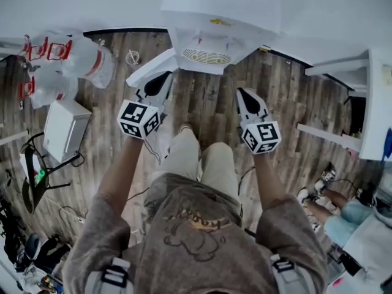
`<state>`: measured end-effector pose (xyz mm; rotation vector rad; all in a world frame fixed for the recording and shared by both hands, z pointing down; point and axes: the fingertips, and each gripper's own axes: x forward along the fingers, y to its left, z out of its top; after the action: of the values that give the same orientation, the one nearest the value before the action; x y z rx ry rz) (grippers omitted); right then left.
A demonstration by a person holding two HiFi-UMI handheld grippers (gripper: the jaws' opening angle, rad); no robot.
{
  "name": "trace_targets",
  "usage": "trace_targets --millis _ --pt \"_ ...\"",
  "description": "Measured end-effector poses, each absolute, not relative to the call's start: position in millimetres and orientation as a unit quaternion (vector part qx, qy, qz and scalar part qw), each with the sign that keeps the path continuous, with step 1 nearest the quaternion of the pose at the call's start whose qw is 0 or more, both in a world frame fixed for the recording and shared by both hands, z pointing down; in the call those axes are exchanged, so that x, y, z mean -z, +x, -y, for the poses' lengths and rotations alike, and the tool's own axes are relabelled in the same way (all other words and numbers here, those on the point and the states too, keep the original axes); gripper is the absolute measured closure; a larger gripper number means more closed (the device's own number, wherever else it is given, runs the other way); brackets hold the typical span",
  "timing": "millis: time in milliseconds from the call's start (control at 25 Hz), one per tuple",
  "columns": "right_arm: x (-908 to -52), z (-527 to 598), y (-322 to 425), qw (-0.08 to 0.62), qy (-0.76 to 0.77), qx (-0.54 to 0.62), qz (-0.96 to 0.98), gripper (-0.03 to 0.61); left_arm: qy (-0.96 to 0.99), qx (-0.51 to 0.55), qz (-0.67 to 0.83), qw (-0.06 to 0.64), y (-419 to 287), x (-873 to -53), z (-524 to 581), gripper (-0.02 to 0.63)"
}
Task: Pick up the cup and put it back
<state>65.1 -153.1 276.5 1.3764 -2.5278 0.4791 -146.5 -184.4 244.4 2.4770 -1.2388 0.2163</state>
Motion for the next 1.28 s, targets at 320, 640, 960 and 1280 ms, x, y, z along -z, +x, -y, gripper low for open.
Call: trace_targets --millis 320,640,960,1280 --pt "-108 137 63 0.126 0.496 -0.161 0.844 0.575 0.888 -0.086 0.410 0.191 -154 -89 179 0.612" --pt "-26 131 56 0.119 0.508 -0.139 0.842 0.575 0.891 -0.059 0.407 0.192 -171 -13 180 0.611" --pt "26 102 55 0.076 0.516 -0.142 0.841 0.575 0.910 -0.035 0.375 0.176 -155 45 156 0.611" --pt "74 72 78 0.016 0.553 -0.112 0.826 0.575 0.918 -0.003 0.362 0.160 -135 86 119 0.611"
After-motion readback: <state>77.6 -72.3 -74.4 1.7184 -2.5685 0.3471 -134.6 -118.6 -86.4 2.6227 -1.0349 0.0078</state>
